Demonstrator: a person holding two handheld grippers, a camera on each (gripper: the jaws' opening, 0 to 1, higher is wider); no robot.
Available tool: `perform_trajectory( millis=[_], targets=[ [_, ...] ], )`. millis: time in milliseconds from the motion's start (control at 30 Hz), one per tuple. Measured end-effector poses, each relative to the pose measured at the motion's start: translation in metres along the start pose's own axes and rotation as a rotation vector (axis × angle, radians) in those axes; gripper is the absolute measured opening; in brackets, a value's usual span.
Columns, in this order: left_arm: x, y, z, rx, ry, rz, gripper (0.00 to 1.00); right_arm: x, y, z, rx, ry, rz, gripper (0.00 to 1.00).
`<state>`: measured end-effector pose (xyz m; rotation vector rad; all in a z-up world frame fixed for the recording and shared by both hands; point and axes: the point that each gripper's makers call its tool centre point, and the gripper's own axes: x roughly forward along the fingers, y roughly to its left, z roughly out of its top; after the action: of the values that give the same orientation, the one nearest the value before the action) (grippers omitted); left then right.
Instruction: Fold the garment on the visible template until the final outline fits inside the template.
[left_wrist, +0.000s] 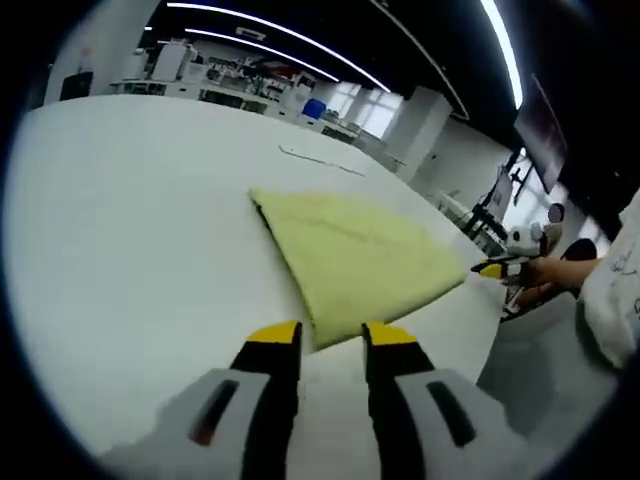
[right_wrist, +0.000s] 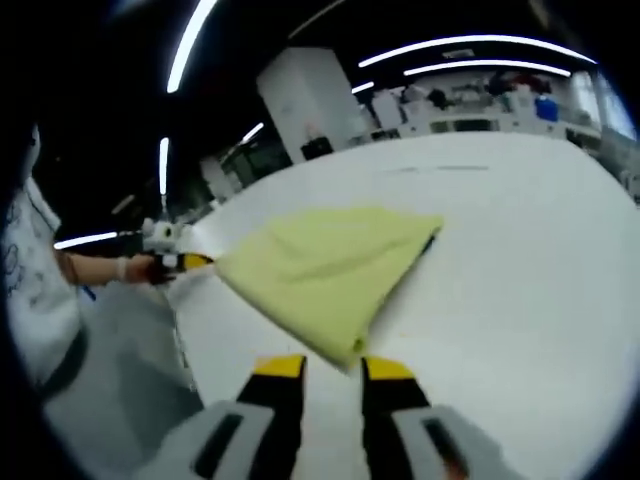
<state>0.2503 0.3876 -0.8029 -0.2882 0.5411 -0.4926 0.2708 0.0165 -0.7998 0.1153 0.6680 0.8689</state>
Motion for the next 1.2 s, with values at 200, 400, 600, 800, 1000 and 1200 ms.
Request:
perform_trajectory(
  millis=[200,400,600,800,1000,1200],
  targets=[
    [-0.018,-0.008,0.022,0.07,-0.081,0.06,0.99,-0.01,0.019,0.015,-0.037,-0.058,-0.044,0.71],
    [-0.028,-0.029,0.017,0.135,-0.022,0.05,0.99,-0.022,0.03,0.019,-0.092,-0.064,-0.095,0.99],
    [-0.034,-0.043,0.022,0.124,-0.035,0.066,0.99,-0.035,0.028,0.017,-0.081,-0.08,-0.102,0.99],
    [-0.04,-0.052,0.02,0.114,-0.04,0.082,0.99,-0.051,0.029,0.015,-0.077,-0.096,-0.115,0.99],
    [-0.042,-0.06,0.02,0.122,-0.05,0.104,0.99,-0.065,0.028,0.014,-0.09,-0.1,-0.128,0.99],
    [-0.047,-0.061,0.018,0.142,-0.055,0.126,0.99,-0.063,0.033,0.017,-0.111,-0.117,-0.126,0.99]
  ],
)
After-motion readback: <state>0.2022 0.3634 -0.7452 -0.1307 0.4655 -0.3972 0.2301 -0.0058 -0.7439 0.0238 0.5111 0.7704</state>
